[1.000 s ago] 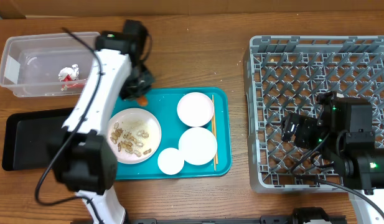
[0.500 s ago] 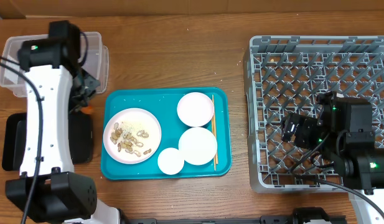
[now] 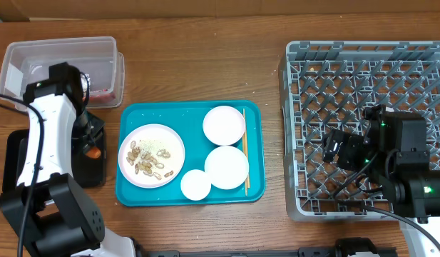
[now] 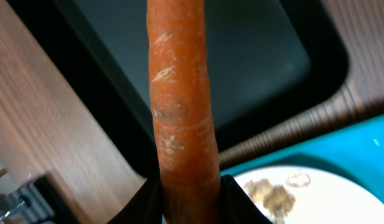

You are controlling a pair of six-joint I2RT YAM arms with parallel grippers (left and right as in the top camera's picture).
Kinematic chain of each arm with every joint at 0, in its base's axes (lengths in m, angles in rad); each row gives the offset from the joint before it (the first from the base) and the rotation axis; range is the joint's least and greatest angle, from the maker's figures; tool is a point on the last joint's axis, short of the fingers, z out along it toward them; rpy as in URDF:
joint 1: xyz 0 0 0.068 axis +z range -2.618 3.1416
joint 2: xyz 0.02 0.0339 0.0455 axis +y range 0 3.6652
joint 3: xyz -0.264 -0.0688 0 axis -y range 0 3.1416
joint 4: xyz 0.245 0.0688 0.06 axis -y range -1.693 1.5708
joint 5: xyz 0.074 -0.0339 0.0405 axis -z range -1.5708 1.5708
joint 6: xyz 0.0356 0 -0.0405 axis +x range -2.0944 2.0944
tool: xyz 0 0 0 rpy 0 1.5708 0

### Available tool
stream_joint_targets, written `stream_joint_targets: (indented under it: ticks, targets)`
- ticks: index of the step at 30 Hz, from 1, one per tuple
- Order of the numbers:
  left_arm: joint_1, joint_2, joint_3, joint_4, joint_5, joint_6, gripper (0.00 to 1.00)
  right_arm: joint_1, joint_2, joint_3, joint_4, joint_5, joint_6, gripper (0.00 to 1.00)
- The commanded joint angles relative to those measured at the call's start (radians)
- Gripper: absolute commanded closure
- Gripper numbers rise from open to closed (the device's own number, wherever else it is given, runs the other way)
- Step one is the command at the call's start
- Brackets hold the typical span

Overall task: Sort waste into correct bins and load items into the dishwasher
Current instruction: 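Carry the carrot left and release it onto the black tray, then grasp the white cup on the teal tray with the left gripper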

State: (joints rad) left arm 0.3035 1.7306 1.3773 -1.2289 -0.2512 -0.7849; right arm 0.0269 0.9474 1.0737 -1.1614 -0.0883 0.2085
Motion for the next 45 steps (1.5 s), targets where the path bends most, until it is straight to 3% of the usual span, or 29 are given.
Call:
stream_joint_targets:
  ticks: [1,6,11,20,23,29,37,45]
  targets:
    - [0.039,-0.003,-0.042,0.06,-0.022,0.043,0.87,-0.001,-0.002,0.028,0.003,0.01,-0.006,0.0]
    - [0.06,0.018,-0.106,0.203,-0.022,0.083,0.81,-0.001,-0.002,0.028,0.003,0.01,-0.006,0.0]
    - [0.06,0.062,-0.119,0.238,-0.021,0.083,0.73,-0.001,-0.002,0.028,0.003,0.01,-0.006,0.0]
    - [0.06,0.098,-0.108,0.224,-0.013,0.138,0.42,-0.001,-0.002,0.028,0.003,0.009,-0.006,0.0]
    - [0.057,0.096,-0.066,0.172,0.025,0.169,0.42,-0.001,-0.002,0.028,0.003,0.009,-0.006,0.0]
    - [0.021,0.07,0.051,0.056,0.239,0.306,0.43,-0.001,-0.002,0.028,0.005,0.009,-0.006,0.0]
    - [-0.149,0.013,0.084,-0.049,0.534,0.532,0.42,-0.001,0.002,0.028,0.008,-0.007,-0.006,0.0]
    - [-0.436,0.014,0.071,-0.191,0.466,0.554,0.46,-0.001,0.047,0.028,0.005,-0.006,-0.006,0.0]
